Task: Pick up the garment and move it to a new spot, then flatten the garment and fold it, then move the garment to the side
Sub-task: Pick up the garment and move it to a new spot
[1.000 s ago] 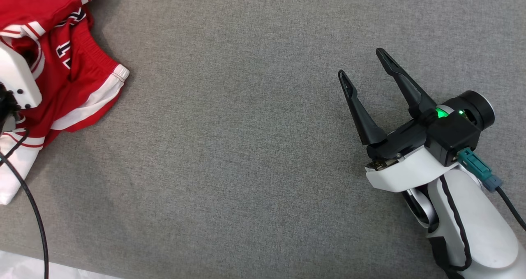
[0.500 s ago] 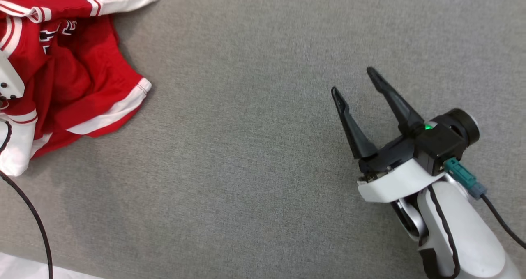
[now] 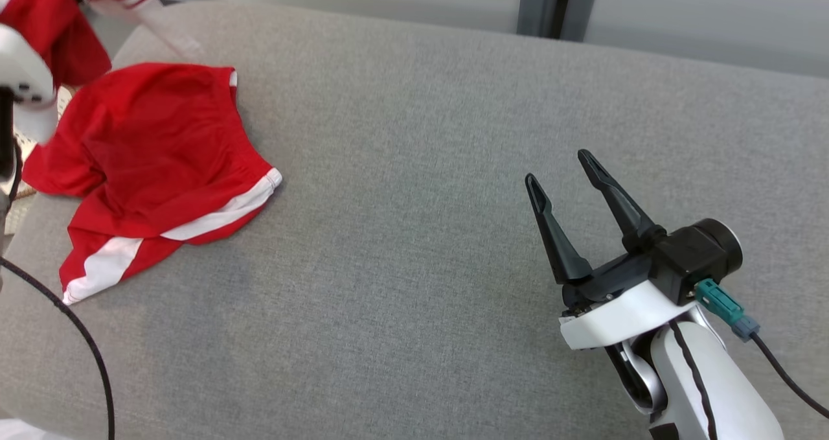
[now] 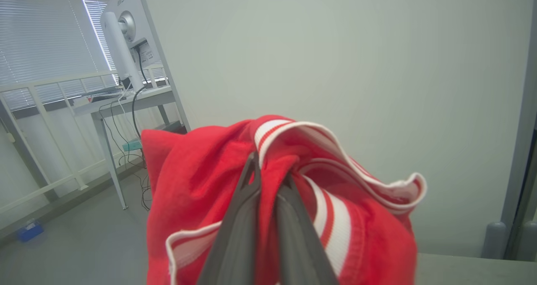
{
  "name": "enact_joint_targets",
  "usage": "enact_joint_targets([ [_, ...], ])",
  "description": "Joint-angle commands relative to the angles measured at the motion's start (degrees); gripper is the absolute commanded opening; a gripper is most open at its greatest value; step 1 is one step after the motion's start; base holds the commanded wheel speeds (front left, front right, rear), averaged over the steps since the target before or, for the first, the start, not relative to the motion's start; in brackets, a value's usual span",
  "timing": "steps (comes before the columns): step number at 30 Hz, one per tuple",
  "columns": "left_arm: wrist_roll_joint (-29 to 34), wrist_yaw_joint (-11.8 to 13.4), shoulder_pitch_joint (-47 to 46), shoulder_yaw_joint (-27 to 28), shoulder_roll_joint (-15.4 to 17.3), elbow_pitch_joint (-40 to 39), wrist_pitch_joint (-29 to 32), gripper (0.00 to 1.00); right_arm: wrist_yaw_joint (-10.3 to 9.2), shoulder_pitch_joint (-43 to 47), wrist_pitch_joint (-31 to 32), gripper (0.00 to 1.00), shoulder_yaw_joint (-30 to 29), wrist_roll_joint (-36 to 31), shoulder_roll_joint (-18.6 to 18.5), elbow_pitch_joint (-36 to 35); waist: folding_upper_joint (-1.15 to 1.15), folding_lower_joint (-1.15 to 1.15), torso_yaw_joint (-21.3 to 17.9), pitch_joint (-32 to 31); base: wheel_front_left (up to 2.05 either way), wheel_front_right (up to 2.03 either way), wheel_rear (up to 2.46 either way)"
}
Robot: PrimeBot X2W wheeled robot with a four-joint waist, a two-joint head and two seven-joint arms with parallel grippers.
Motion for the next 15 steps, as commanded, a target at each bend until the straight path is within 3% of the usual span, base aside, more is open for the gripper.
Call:
enact_joint_targets([
  [1, 0.8, 0.8, -0.2, 0.9, 0.1, -4.2, -0.4, 0.0, 0.03, 1.1, -0.2, 1.0, -0.8, 0.3, 0.0, 0.2, 0.0, 0.0, -0.4, -2.4, 0.0, 0.0, 0.0],
  [7, 1.8, 0.0, 6.0, 1.8, -2.1, -16.0, -0.4, 0.0, 0.03, 2.9, -0.2, 1.0, -3.2, -0.3, 0.7, 0.1, 0.0, 0.0, -2.4, -6.7, 0.0, 0.0, 0.0],
  [15, 2.7, -1.7, 12.2, -2.3, -6.9, -23.0, -0.3, 0.0, 0.03, 5.3, -0.2, 1.0, -7.3, -0.5, 1.0, -0.5, 0.0, 0.0, -6.6, -9.7, 0.0, 0.0, 0.0],
])
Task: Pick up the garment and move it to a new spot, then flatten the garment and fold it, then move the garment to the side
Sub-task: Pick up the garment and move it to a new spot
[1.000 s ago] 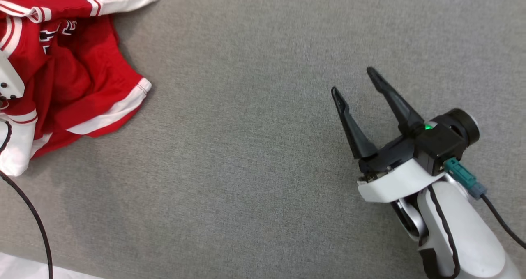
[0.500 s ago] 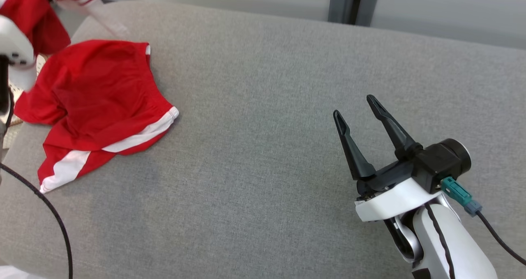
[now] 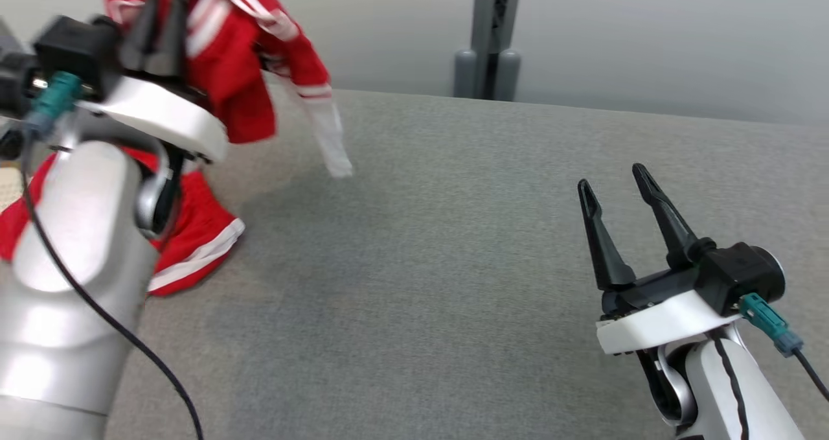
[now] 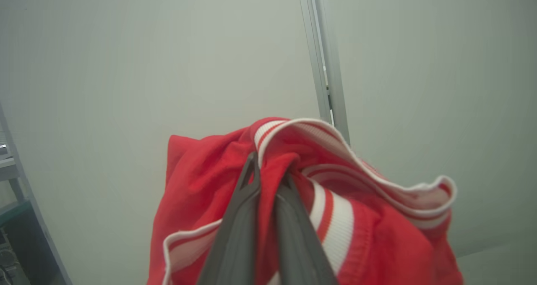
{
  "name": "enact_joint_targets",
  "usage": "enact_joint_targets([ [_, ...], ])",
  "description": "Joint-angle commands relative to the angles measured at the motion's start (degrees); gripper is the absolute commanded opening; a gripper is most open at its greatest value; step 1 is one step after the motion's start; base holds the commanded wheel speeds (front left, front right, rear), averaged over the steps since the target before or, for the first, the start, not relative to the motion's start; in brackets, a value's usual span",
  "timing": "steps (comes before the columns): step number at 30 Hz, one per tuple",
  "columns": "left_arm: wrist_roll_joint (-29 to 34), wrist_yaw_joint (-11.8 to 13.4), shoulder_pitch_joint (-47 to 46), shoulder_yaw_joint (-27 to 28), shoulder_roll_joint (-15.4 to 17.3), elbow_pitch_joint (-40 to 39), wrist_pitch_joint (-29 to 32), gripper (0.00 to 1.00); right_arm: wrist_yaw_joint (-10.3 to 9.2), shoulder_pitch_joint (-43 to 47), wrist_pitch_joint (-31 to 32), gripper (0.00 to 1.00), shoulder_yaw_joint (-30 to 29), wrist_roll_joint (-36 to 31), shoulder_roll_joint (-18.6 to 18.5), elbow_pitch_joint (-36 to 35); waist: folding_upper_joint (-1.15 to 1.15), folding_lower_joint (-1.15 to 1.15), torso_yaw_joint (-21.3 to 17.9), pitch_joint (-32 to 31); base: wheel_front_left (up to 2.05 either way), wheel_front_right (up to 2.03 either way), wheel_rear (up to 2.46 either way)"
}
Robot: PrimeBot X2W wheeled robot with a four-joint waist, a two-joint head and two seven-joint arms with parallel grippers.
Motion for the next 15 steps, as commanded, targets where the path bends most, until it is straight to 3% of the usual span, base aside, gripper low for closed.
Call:
enact_joint_targets([
  [1, 0.4, -0.4, 1.0, -0.6, -0.5, -0.8, 0.2, 0.0, 0.03, 1.1, -0.2, 1.0, -0.6, -0.4, 0.0, -0.1, 0.0, 0.0, -2.1, -1.0, 0.0, 0.0, 0.0],
  [11, 1.3, -1.1, 6.1, -7.9, -7.2, -4.7, 2.3, 0.0, 0.03, 1.0, -0.2, 1.0, -2.8, -0.7, 0.0, -1.1, 0.0, 0.0, -12.3, 0.6, 0.0, 0.0, 0.0],
  [15, 1.9, -1.3, 7.0, -10.7, -10.0, -2.6, 2.1, 0.0, 0.03, 0.0, -0.2, 1.0, -3.0, 0.1, 0.0, -1.5, 0.0, 0.0, -18.9, 2.6, 0.0, 0.0, 0.0],
])
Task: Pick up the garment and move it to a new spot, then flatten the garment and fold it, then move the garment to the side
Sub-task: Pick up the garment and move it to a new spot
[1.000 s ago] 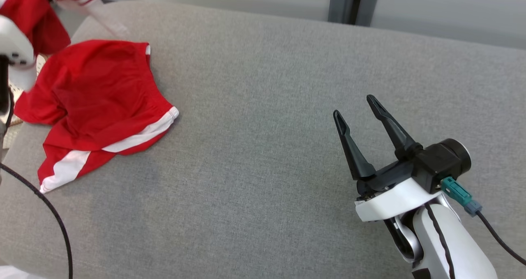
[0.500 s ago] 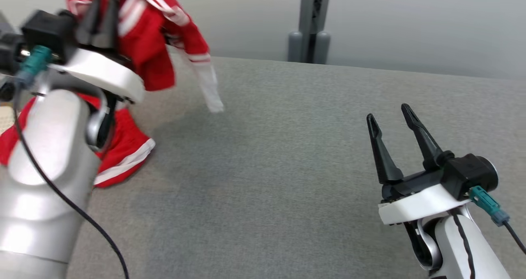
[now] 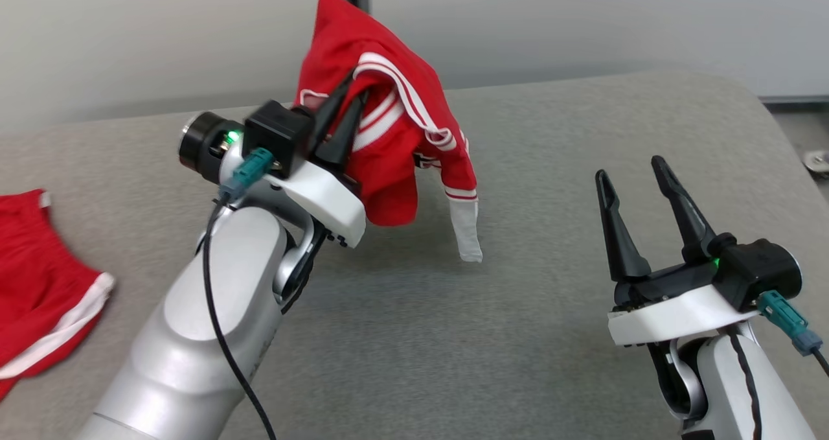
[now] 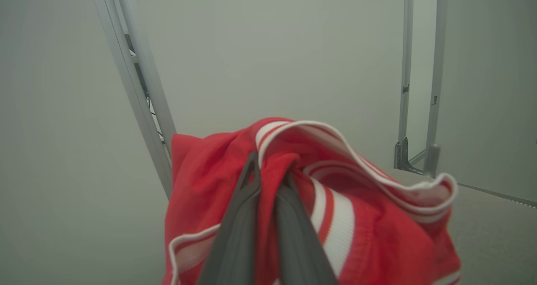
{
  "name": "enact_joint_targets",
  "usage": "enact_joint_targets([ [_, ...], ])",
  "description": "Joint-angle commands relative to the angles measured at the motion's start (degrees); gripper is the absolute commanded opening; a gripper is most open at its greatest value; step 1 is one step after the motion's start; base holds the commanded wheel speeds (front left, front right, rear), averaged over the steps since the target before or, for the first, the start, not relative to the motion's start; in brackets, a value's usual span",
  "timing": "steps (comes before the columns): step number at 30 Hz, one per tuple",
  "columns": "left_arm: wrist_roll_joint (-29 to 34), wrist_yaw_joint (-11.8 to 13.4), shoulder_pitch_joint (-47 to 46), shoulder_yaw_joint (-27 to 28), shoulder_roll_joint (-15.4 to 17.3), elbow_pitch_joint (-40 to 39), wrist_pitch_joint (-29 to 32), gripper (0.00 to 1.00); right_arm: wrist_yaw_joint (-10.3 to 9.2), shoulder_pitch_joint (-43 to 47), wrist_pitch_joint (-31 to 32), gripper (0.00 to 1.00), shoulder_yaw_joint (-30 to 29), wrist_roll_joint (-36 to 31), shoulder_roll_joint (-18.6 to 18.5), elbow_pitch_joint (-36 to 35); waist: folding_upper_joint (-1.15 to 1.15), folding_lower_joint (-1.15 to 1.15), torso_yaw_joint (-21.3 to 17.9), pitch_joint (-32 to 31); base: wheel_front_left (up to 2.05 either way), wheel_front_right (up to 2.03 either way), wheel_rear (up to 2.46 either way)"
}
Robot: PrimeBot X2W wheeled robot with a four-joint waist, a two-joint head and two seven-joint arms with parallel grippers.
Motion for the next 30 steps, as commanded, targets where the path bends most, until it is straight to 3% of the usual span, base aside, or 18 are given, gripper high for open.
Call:
enact_joint_targets([
  [1, 0.7, 0.2, 0.4, -0.4, 0.0, 0.9, -0.2, 0.0, 0.03, -0.8, -0.2, 1.0, 0.2, 0.5, -0.2, -0.2, 0.0, 0.0, -5.4, 2.3, 0.0, 0.0, 0.0],
  [8, 4.2, 0.8, -1.6, -4.0, -0.7, 9.9, -1.1, 0.0, 0.03, -2.0, -0.2, 1.0, -0.2, 2.8, -0.2, -1.4, 0.0, 0.0, -14.7, 6.5, 0.0, 0.0, 0.0],
  [14, 5.5, 0.7, -3.1, -5.5, -1.6, 19.6, -2.0, 0.0, 0.03, -1.9, -0.2, 1.0, -0.9, 4.3, -0.2, -1.4, 0.0, 0.0, -19.7, 8.5, 0.0, 0.0, 0.0],
  [15, 5.6, 0.5, -3.3, -5.8, -1.8, 21.2, -2.1, 0.15, 0.03, -1.9, -0.2, 1.0, -1.0, 4.4, -0.2, -1.3, 0.0, 0.0, -20.1, 8.6, 0.0, 0.0, 0.0],
  [16, 5.8, 0.3, -3.4, -6.1, -2.0, 22.6, -2.1, 0.44, 0.03, -1.8, -0.2, 1.0, -1.0, 4.4, -0.2, -1.2, 0.0, 0.0, -20.4, 8.7, 0.0, 0.0, 0.0],
  [17, 5.5, 0.0, -3.3, -6.2, -2.2, 23.9, -2.1, 0.84, 0.03, -1.8, -0.2, 1.0, -1.0, 4.5, -0.2, -1.1, 0.0, 0.0, -20.6, 8.7, 0.0, 0.0, 0.0],
  [18, 5.2, -0.4, -3.1, -6.3, -2.4, 25.4, -2.2, 1.0, 0.03, -1.7, -0.2, 1.0, -1.1, 4.5, -0.2, -1.1, 0.0, 0.0, -20.7, 8.6, 0.0, 0.0, 0.0],
  [24, 4.2, -1.3, -3.3, -6.4, -3.5, 28.9, -2.5, 1.0, 0.03, -1.5, -0.2, 1.0, -1.7, 3.6, -0.2, -1.0, 0.0, 0.0, -18.6, 7.1, 0.0, 0.0, 0.0],
  [30, 3.1, -1.4, -1.1, -4.2, -3.6, 24.1, -2.5, 1.0, 0.03, -0.8, -0.2, 1.0, -2.1, 2.4, -0.3, -0.6, 0.0, 0.0, -14.3, 4.6, 0.0, 0.0, 0.0],
])
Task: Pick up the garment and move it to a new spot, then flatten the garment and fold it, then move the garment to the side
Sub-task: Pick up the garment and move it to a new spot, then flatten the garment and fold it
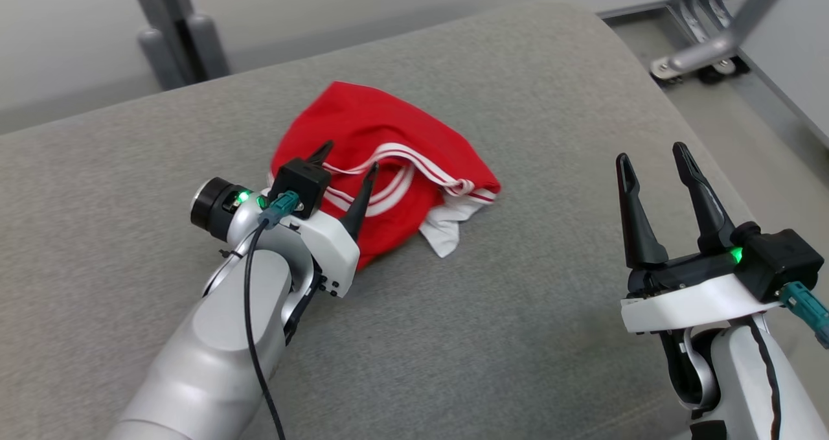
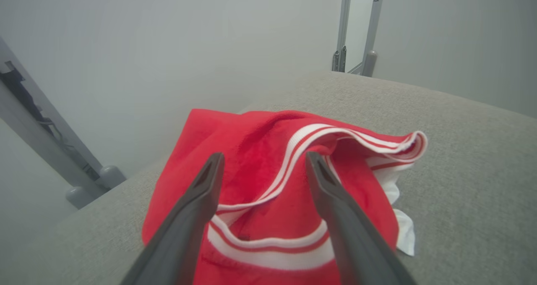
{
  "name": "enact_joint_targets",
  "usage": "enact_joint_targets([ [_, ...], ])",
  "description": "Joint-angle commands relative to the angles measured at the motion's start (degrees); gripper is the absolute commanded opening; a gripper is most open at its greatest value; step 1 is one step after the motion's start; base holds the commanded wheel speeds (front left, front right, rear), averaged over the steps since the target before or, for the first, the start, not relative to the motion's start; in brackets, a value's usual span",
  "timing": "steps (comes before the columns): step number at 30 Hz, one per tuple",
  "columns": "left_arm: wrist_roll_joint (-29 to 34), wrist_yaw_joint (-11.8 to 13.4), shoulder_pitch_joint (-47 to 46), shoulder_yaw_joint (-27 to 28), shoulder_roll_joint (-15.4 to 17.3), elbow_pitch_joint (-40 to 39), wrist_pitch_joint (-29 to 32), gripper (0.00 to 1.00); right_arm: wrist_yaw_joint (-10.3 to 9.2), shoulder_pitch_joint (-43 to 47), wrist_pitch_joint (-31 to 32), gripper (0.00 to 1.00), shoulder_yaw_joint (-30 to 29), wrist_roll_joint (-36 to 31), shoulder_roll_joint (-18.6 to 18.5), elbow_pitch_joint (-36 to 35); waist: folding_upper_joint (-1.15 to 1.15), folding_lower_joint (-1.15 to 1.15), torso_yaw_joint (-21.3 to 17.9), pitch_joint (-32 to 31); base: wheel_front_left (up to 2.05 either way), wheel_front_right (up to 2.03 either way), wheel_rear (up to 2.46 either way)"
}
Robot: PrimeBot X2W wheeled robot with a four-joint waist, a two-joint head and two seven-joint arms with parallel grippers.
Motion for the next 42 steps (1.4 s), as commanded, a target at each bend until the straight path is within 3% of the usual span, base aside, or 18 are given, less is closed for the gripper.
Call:
enact_joint_targets([
  [1, -0.4, 0.0, 0.8, 0.4, 0.6, -0.3, -0.2, 1.0, 0.03, 0.4, -0.2, 1.0, 0.0, -0.1, -0.3, 0.0, 0.0, 0.0, 2.4, -1.8, 0.0, 0.0, 0.0],
  [10, -1.4, 2.1, 8.8, 7.9, 3.1, -12.8, -0.2, 1.0, 0.03, 2.5, -0.2, 1.0, -1.2, -2.5, -0.3, 0.7, 0.0, 0.0, 11.5, -6.6, 0.0, 0.0, 0.0],
  [13, -1.3, 4.1, 12.8, 12.6, 4.3, -19.2, -0.2, 1.0, 0.03, 2.8, -0.2, 1.0, -0.8, -2.8, -0.3, 0.7, 0.0, 0.0, 13.8, -7.5, 0.0, 0.0, 0.0],
  [16, 2.8, 7.5, 17.7, 17.2, 6.5, -28.1, -0.2, 1.0, 0.03, 3.3, -0.2, 1.0, 0.2, -3.0, -0.3, 0.5, 0.0, 0.0, 15.6, -8.1, 0.0, 0.0, 0.0],
  [19, 3.9, 9.1, 24.7, 22.0, 5.0, -34.6, -0.2, 1.0, 0.03, 4.3, -0.2, 1.0, -0.1, -3.1, -0.3, 0.6, 0.0, 0.0, 17.4, -9.2, 0.0, 0.0, 0.0],
  [30, 9.1, 6.9, 40.1, 28.6, 0.1, -40.4, -0.2, 1.0, 0.03, 7.0, -0.2, 1.0, 1.3, -4.2, -0.4, 2.6, 0.0, 0.0, 21.4, -11.3, 0.0, 0.0, 0.0],
  [38, 10.9, 4.4, 39.1, 30.5, -0.5, -39.9, -0.2, 1.0, 0.03, 5.9, -0.2, 1.0, 3.6, -3.3, -1.5, 3.3, 0.0, 0.0, 24.3, -10.7, 0.0, 0.0, 0.0],
  [42, 11.1, 4.0, 39.3, 30.5, -0.7, -39.5, -0.2, 1.0, 0.02, 3.1, -0.2, 1.0, 6.1, -1.4, -3.5, 10.1, 0.0, 0.0, 25.6, -9.7, 0.0, 0.0, 0.0],
])
